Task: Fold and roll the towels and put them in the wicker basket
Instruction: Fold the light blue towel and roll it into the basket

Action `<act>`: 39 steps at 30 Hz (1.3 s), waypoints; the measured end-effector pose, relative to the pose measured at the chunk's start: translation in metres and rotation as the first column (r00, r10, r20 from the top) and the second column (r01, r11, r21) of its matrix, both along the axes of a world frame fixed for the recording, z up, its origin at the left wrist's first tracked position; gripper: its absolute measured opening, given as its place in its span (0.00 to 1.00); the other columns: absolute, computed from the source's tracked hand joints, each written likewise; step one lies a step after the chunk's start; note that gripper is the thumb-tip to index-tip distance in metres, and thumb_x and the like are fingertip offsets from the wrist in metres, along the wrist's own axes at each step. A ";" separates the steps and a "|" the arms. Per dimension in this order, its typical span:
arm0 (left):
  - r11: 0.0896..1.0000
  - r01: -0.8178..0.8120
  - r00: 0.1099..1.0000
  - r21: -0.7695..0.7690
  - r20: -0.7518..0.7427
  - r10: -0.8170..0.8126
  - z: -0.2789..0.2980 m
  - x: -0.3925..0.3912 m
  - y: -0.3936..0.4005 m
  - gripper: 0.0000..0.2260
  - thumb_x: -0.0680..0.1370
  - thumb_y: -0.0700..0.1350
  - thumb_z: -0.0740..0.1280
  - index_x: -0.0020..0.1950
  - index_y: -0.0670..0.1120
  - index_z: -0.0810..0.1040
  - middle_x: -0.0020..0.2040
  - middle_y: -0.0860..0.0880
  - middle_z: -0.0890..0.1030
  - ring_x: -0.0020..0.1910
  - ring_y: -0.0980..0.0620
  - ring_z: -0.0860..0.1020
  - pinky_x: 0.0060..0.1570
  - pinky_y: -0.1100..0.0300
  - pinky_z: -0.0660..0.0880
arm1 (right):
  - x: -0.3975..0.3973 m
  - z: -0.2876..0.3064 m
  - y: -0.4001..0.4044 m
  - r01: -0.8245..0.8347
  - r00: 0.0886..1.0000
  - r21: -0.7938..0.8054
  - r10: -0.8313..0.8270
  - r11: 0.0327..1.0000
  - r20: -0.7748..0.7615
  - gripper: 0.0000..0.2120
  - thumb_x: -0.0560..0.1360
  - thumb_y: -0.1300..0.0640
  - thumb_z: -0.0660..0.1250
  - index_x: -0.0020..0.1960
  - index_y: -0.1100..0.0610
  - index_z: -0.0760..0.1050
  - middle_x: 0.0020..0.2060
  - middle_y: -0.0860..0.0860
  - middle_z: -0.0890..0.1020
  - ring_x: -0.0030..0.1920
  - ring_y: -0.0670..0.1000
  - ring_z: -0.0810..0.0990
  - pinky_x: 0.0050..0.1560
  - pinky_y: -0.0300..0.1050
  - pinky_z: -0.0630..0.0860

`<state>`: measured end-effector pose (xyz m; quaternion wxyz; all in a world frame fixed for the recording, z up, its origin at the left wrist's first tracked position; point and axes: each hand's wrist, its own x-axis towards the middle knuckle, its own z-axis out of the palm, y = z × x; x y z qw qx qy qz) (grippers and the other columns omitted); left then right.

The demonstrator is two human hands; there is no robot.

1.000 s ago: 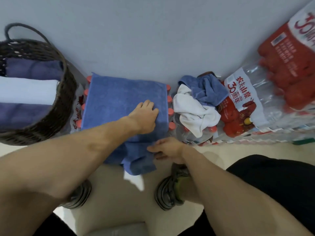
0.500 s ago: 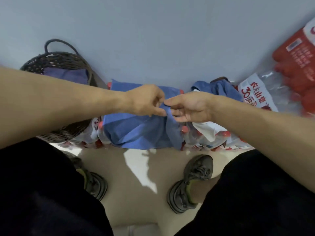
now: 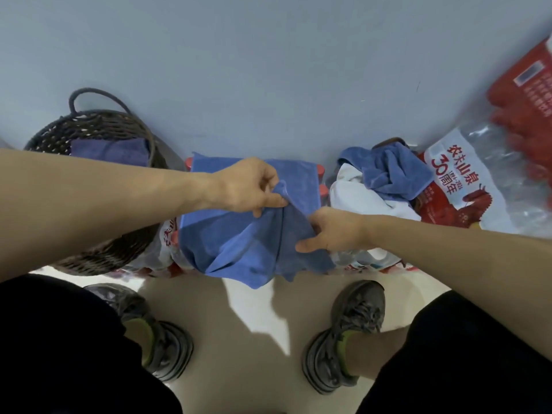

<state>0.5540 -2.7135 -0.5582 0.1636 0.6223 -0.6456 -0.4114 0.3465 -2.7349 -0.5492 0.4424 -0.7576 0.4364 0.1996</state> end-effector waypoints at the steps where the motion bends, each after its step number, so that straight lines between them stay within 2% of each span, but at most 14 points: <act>1: 1.000 -0.024 1.000 0.005 -0.013 0.024 0.000 0.001 -0.002 0.16 0.74 0.49 0.73 0.42 0.37 0.75 0.31 0.42 0.82 0.30 0.50 0.82 0.38 0.58 0.77 | 0.000 0.003 -0.001 0.004 1.000 0.023 -0.004 1.000 -0.021 0.13 0.76 0.53 0.72 0.55 0.61 0.79 0.49 0.56 0.84 0.50 0.57 0.83 0.52 0.54 0.81; 4: 0.996 0.009 0.976 0.090 0.215 -0.028 0.008 0.010 -0.004 0.18 0.74 0.55 0.72 0.48 0.40 0.77 0.31 0.45 0.84 0.33 0.50 0.82 0.33 0.60 0.73 | 0.001 0.013 -0.008 0.071 0.997 0.044 -0.069 0.997 -0.025 0.11 0.75 0.53 0.73 0.50 0.61 0.80 0.45 0.56 0.84 0.43 0.55 0.83 0.44 0.49 0.82; 6: 0.962 0.077 0.877 0.263 0.441 -0.191 0.022 0.018 0.002 0.21 0.72 0.59 0.72 0.53 0.43 0.79 0.34 0.45 0.85 0.34 0.48 0.82 0.34 0.60 0.76 | 0.003 0.023 -0.011 0.128 0.992 0.005 -0.128 0.992 -0.006 0.14 0.73 0.51 0.74 0.46 0.63 0.81 0.40 0.58 0.84 0.37 0.55 0.81 0.41 0.50 0.81; 7: 0.929 0.114 0.850 0.353 0.449 -0.275 0.029 0.020 0.006 0.22 0.70 0.61 0.73 0.53 0.45 0.79 0.35 0.45 0.85 0.33 0.48 0.81 0.34 0.60 0.77 | 0.005 0.029 -0.012 0.181 0.983 0.014 -0.182 0.983 0.027 0.15 0.73 0.50 0.75 0.44 0.63 0.81 0.39 0.61 0.83 0.36 0.56 0.80 0.41 0.53 0.81; 9: 0.893 0.202 0.902 0.403 0.279 -0.330 0.037 0.017 0.015 0.21 0.67 0.64 0.75 0.51 0.51 0.79 0.36 0.50 0.85 0.33 0.52 0.81 0.39 0.58 0.80 | 0.010 0.038 -0.014 0.297 0.942 0.064 -0.303 0.953 0.142 0.11 0.73 0.53 0.76 0.38 0.60 0.81 0.35 0.61 0.83 0.33 0.56 0.79 0.37 0.55 0.80; 11: 0.904 0.263 0.947 0.337 0.087 -0.308 0.044 0.005 0.024 0.21 0.65 0.64 0.76 0.49 0.53 0.79 0.40 0.54 0.85 0.40 0.56 0.83 0.46 0.58 0.81 | 0.016 0.048 -0.014 0.391 0.868 0.177 -0.426 0.903 0.255 0.05 0.74 0.58 0.74 0.40 0.58 0.82 0.34 0.56 0.84 0.31 0.53 0.82 0.31 0.44 0.80; 15: 0.958 0.165 0.984 0.234 -0.098 -0.146 0.044 -0.006 0.026 0.18 0.67 0.59 0.77 0.44 0.45 0.82 0.40 0.48 0.85 0.43 0.50 0.83 0.51 0.56 0.79 | 0.029 0.058 -0.011 0.474 0.681 0.468 -0.647 0.746 0.342 0.08 0.77 0.66 0.68 0.53 0.70 0.80 0.47 0.62 0.85 0.45 0.56 0.86 0.44 0.45 0.84; 18: 0.986 0.028 0.971 0.165 -0.239 0.013 0.040 0.000 0.025 0.10 0.68 0.51 0.78 0.35 0.48 0.81 0.35 0.49 0.84 0.35 0.54 0.81 0.40 0.67 0.75 | 0.035 0.060 -0.008 0.494 0.601 0.538 -0.715 0.683 0.356 0.08 0.77 0.66 0.67 0.52 0.71 0.78 0.46 0.63 0.84 0.46 0.56 0.85 0.51 0.48 0.83; 22: 0.984 0.014 0.943 0.180 -0.331 0.047 0.042 0.010 0.026 0.11 0.72 0.48 0.75 0.43 0.41 0.81 0.41 0.41 0.86 0.40 0.52 0.83 0.44 0.62 0.76 | 0.029 0.065 -0.014 0.488 0.756 0.262 -0.553 0.833 0.351 0.19 0.73 0.60 0.75 0.60 0.58 0.71 0.45 0.57 0.84 0.42 0.53 0.85 0.44 0.46 0.84; 24: 0.975 0.050 0.926 0.218 -0.375 0.036 0.047 0.015 0.026 0.13 0.71 0.49 0.74 0.46 0.40 0.80 0.43 0.38 0.85 0.42 0.49 0.84 0.47 0.57 0.77 | 0.028 0.069 -0.018 0.428 0.814 0.101 -0.432 0.898 0.389 0.23 0.70 0.54 0.77 0.62 0.51 0.72 0.50 0.51 0.81 0.48 0.50 0.84 0.51 0.48 0.83; 28: 0.932 0.198 0.907 0.303 -0.417 -0.057 0.059 0.021 0.027 0.02 0.72 0.47 0.74 0.41 0.50 0.84 0.42 0.42 0.85 0.46 0.46 0.84 0.58 0.49 0.78 | 0.032 0.075 -0.016 0.067 0.859 -0.104 -0.004 0.992 0.512 0.17 0.71 0.52 0.77 0.58 0.51 0.79 0.53 0.45 0.84 0.54 0.41 0.82 0.60 0.41 0.77; 33: 0.920 0.199 0.907 0.337 -0.418 -0.043 0.066 0.030 0.025 0.09 0.74 0.46 0.72 0.50 0.42 0.84 0.50 0.36 0.83 0.52 0.44 0.81 0.59 0.51 0.78 | 0.032 0.074 -0.015 0.051 0.813 -0.051 -0.012 0.997 0.582 0.18 0.69 0.54 0.79 0.57 0.54 0.80 0.50 0.48 0.85 0.48 0.45 0.85 0.52 0.41 0.81; 36: 0.922 0.177 0.882 0.344 -0.471 0.006 0.069 0.034 0.025 0.09 0.72 0.48 0.72 0.46 0.43 0.85 0.46 0.40 0.84 0.50 0.43 0.81 0.57 0.53 0.78 | 0.036 0.071 -0.015 0.123 0.772 -0.115 -0.023 0.986 0.635 0.07 0.74 0.56 0.74 0.51 0.55 0.83 0.47 0.48 0.86 0.48 0.43 0.85 0.53 0.41 0.81; 39: 0.901 0.203 0.855 0.384 -0.518 0.028 0.067 0.036 0.025 0.18 0.78 0.48 0.69 0.56 0.33 0.79 0.55 0.35 0.82 0.58 0.38 0.80 0.63 0.48 0.75 | 0.038 0.072 -0.016 0.162 0.792 -0.190 -0.012 0.968 0.611 0.03 0.78 0.56 0.69 0.46 0.53 0.82 0.36 0.43 0.85 0.37 0.39 0.83 0.40 0.32 0.78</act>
